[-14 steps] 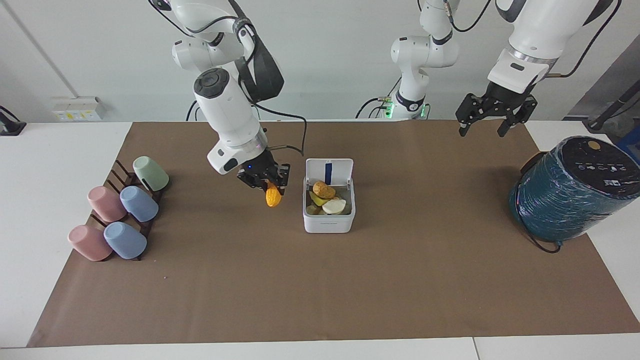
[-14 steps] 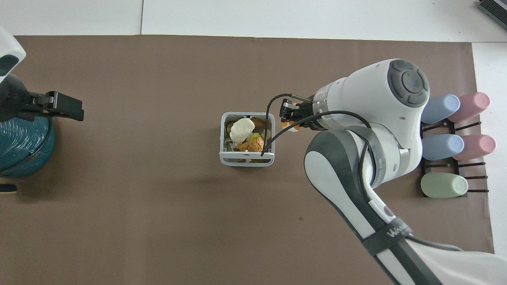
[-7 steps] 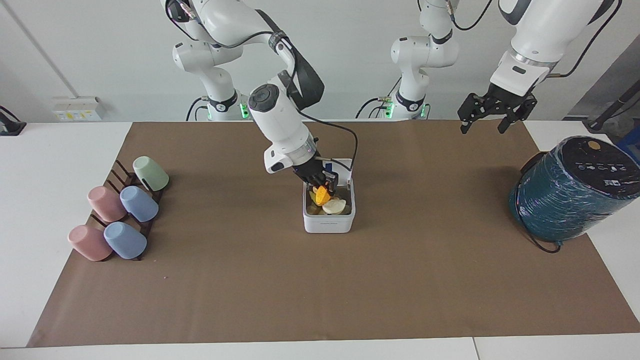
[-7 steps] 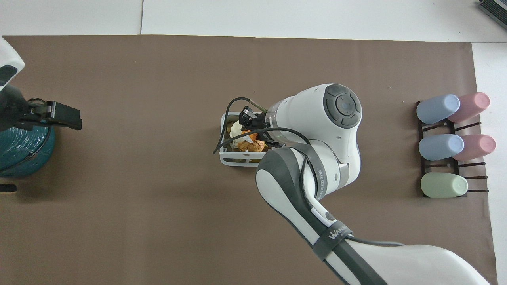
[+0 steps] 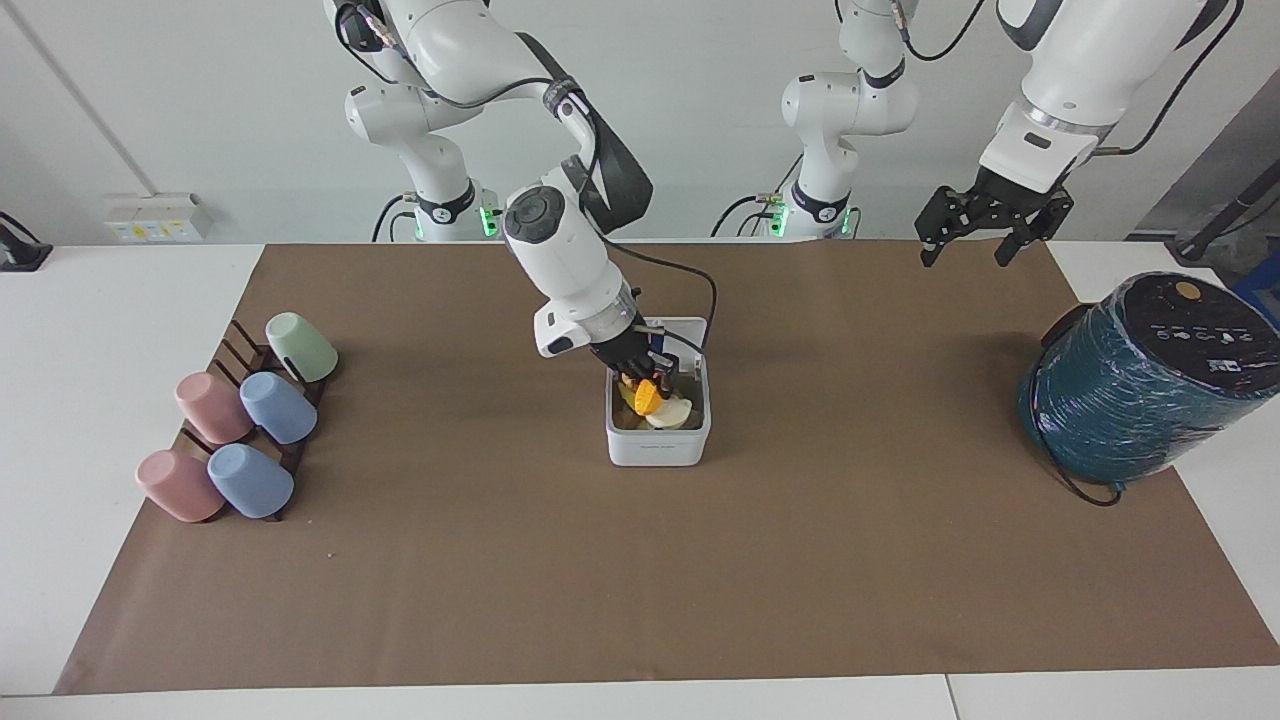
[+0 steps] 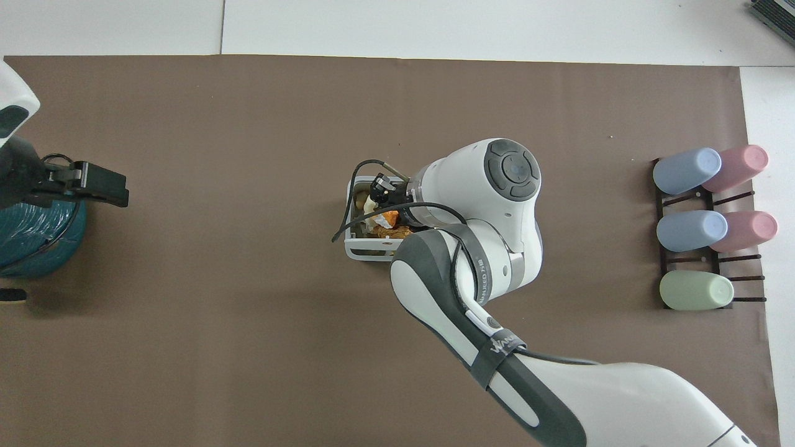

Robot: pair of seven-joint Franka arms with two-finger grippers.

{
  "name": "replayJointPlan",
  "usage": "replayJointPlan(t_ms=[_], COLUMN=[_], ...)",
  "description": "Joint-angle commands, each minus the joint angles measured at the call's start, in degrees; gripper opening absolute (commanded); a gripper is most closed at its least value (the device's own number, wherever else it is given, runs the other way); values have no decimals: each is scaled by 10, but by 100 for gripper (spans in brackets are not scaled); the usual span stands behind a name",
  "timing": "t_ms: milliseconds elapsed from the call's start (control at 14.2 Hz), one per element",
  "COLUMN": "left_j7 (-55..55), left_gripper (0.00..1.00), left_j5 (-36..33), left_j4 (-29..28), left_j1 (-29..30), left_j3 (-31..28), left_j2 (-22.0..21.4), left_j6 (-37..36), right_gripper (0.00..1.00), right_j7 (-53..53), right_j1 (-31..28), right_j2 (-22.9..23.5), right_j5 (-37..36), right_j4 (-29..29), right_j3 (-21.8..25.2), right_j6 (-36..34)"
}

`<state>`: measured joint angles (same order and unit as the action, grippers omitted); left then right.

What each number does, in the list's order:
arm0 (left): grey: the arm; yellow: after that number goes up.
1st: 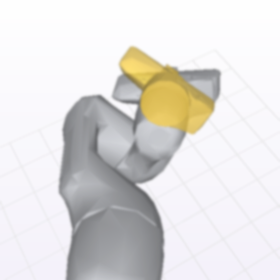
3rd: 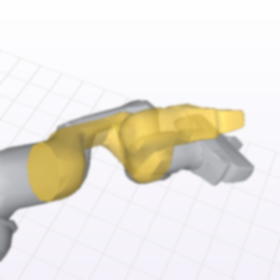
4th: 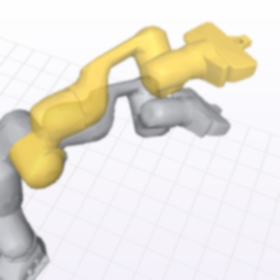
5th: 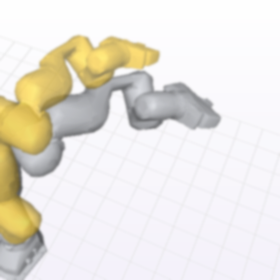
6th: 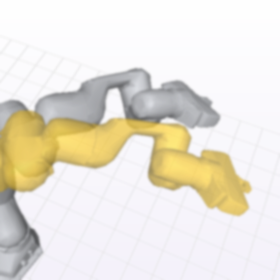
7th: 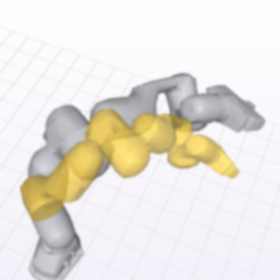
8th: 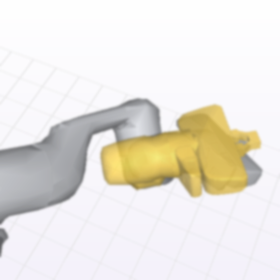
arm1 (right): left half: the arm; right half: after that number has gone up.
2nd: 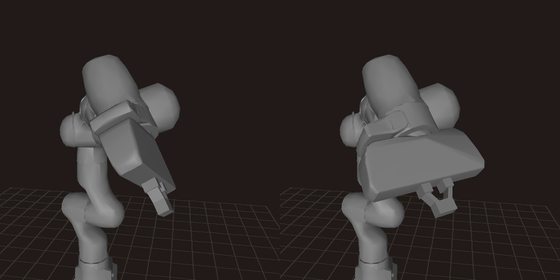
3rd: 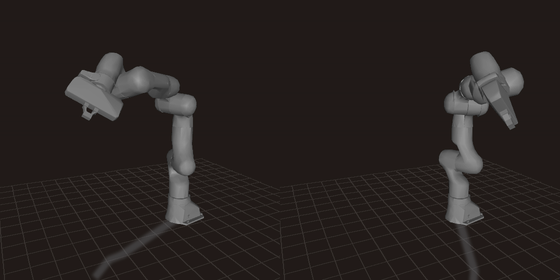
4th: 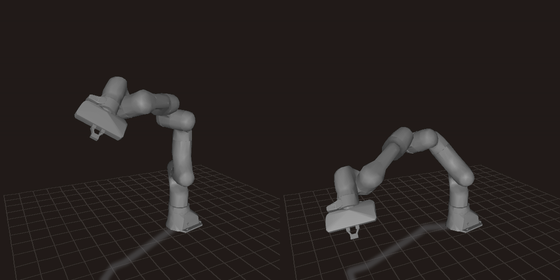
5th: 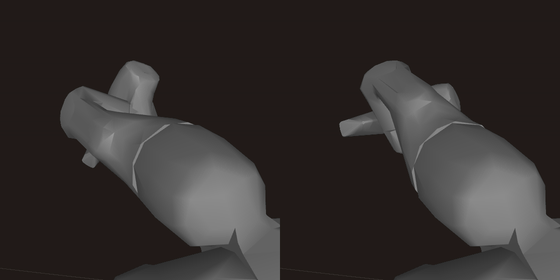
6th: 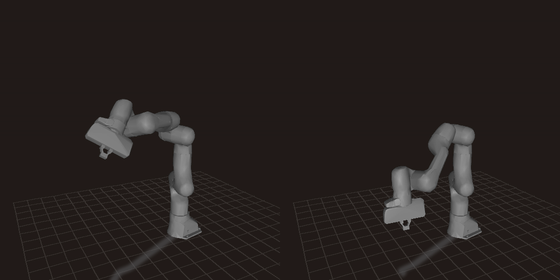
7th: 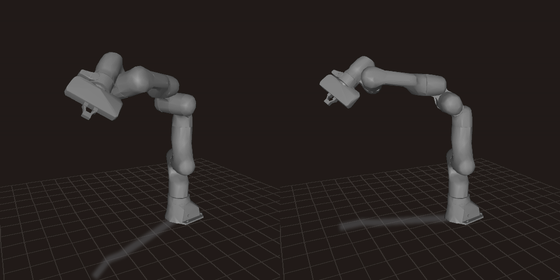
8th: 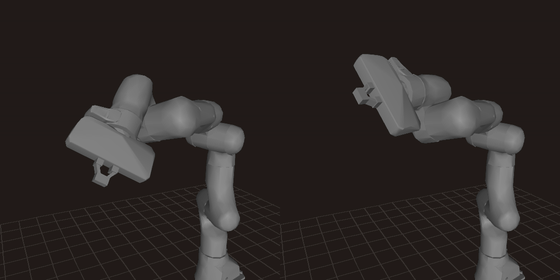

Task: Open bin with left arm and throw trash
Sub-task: 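Lower the orange piece into the bin and open the right gripper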

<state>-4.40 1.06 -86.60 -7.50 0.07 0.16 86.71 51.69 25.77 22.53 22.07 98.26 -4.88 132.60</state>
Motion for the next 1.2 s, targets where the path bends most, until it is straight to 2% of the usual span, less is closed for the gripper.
replayJointPlan(t_ms=[0, 494, 635, 705, 776, 846, 1129], left_j7=[4, 2, 2, 4, 6, 7, 4], left_gripper=[100, 100, 100, 100, 100, 100, 100], left_j5=[-3, -3, -3, -3, -3, -3, -3], left_j4=[-15, -15, -15, -15, -15, -15, -15], left_j1=[8, 5, 3, 3, 2, 2, 1], left_j3=[6, 6, 6, 6, 6, 6, 7], left_j2=[-14, -15, -15, -15, -14, -15, -15], left_j6=[-6, -6, -3, -3, -3, -3, -3], right_gripper=[0, 6, 12, 23, 37, 45, 65], right_j7=[8, 9, 10, 10, 10, 10, 10], right_j1=[2, 4, 5, 5, 4, 3, 3], right_j2=[18, 23, 23, 23, 22, 18, -1], right_j5=[12, 17, 17, 17, 17, 17, 17], right_j4=[-9, -8, -9, -9, -10, -11, -11], right_j3=[0, 0, 0, 0, 0, 0, 0], right_j6=[5, 9, 10, 9, 6, 2, -16])
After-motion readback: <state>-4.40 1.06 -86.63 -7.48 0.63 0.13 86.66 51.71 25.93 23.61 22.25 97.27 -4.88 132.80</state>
